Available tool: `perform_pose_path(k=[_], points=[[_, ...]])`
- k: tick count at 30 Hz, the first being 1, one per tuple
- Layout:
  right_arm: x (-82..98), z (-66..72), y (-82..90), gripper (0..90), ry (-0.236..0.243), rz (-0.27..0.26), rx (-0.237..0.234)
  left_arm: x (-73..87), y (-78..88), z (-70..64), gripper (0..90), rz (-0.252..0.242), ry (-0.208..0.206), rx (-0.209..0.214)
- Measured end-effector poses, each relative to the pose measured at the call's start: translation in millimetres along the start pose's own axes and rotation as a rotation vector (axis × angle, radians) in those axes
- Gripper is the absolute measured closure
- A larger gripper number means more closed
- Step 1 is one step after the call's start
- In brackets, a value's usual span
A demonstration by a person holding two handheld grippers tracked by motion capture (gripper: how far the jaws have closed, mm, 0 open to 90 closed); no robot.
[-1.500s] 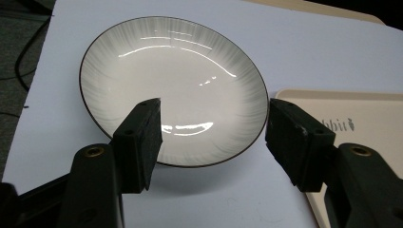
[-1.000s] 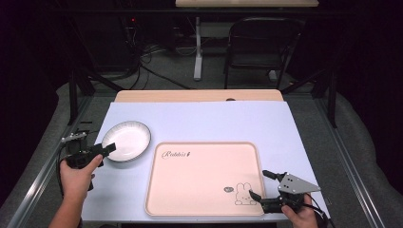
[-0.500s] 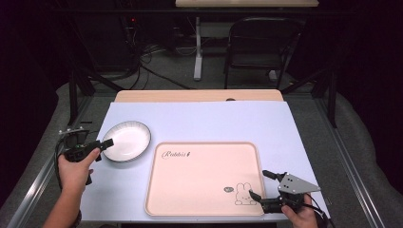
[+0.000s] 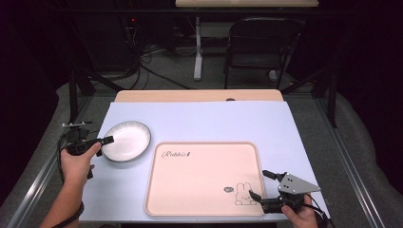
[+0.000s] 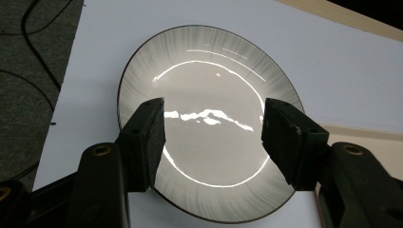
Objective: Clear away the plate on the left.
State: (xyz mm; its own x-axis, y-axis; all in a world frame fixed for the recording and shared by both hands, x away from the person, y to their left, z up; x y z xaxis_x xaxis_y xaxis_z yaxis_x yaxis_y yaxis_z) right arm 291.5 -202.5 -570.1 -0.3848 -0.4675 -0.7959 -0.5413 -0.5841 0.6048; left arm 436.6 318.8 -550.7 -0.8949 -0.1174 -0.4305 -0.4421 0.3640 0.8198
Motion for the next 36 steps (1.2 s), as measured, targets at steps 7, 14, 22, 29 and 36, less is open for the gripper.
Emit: perform_pose_path(k=[7,14,22,29,36], points=[[0.0,0.0,0.0,15.2,0.000,0.000,0.000,-4.4,-9.8,10.5,40.5,0.040,0.035,-0.040],[0.0,0.0,0.0,15.2,0.001,0.000,0.000,-6.3,-16.1,17.2,39.6,0.061,0.050,-0.070],[0.0,0.3,0.0,15.2,0.000,-0.001,-0.002,-5.2,-23.8,25.7,39.0,0.090,0.079,-0.081],[-0.1,0.4,0.0,15.2,0.000,-0.001,-0.001,-3.8,-30.7,27.5,39.0,0.100,0.088,-0.075],[0.1,0.4,0.0,15.2,0.000,0.000,-0.001,-5.3,-30.6,28.8,39.2,0.104,0.093,-0.090]])
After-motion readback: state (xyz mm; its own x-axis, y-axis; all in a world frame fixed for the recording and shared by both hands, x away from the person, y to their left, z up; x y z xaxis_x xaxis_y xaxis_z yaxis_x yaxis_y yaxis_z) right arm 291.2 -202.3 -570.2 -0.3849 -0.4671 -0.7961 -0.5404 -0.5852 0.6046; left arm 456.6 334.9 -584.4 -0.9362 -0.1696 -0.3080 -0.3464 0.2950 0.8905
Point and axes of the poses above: each handheld gripper's, and its own axes: y roughly backward along the jaws, x roughly out of its underside, z roughly to its left, the point moved 9 cm from there along -y, roughly forward along the jaws, and after that the axes turned 15 degrees about z, right-handed, at the moved point
